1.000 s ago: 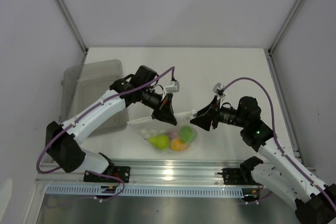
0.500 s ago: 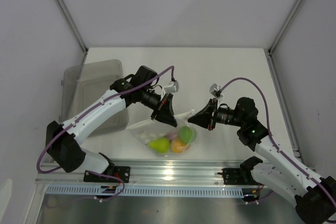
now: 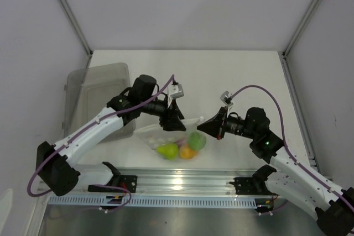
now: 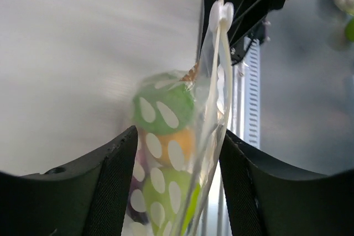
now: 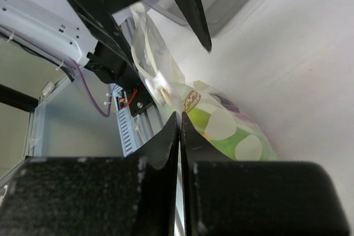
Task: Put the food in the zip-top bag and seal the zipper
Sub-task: Zip the zipper food storage bag at the center of the board.
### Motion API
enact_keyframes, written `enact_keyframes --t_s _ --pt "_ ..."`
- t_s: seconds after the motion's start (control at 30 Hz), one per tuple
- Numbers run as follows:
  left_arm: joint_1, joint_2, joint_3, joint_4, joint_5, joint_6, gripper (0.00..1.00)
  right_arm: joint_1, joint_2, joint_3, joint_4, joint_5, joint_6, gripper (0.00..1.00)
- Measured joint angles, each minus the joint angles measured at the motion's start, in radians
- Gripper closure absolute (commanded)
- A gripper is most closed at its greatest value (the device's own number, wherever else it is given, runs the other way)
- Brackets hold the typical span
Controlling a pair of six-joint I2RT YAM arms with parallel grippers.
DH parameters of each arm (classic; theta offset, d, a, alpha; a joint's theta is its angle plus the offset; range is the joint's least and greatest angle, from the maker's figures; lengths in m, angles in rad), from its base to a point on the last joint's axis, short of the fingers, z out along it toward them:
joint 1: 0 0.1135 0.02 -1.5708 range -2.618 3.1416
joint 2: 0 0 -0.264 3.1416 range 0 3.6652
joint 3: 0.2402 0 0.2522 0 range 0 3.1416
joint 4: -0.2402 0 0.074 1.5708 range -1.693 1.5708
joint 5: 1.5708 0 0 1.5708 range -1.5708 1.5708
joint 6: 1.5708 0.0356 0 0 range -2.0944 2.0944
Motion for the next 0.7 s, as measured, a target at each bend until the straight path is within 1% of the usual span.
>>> enact_keyframes --t_s 0.07,0.27,0.53,0.7 --pt "-0.005 -0.043 -0.013 0.049 -0.049 -0.02 0.32 0.005 -0.002 -0.001 -0.018 0.018 0.001 1.0" --pt "-0.049 -0.116 -0.016 0.175 -0.147 -0.048 0.31 0.047 -0.004 -0.001 -0.08 0.088 0.0 1.0" --pt "-0.074 -0.079 -0.005 0.211 -0.199 -0.063 0.29 0.09 -0.01 -0.001 -0.119 0.11 -0.011 1.0" --pt "-0.077 -0.048 0.042 0.221 -0.212 -0.078 0.29 0.107 0.002 0.001 -0.122 0.112 -0.02 1.0"
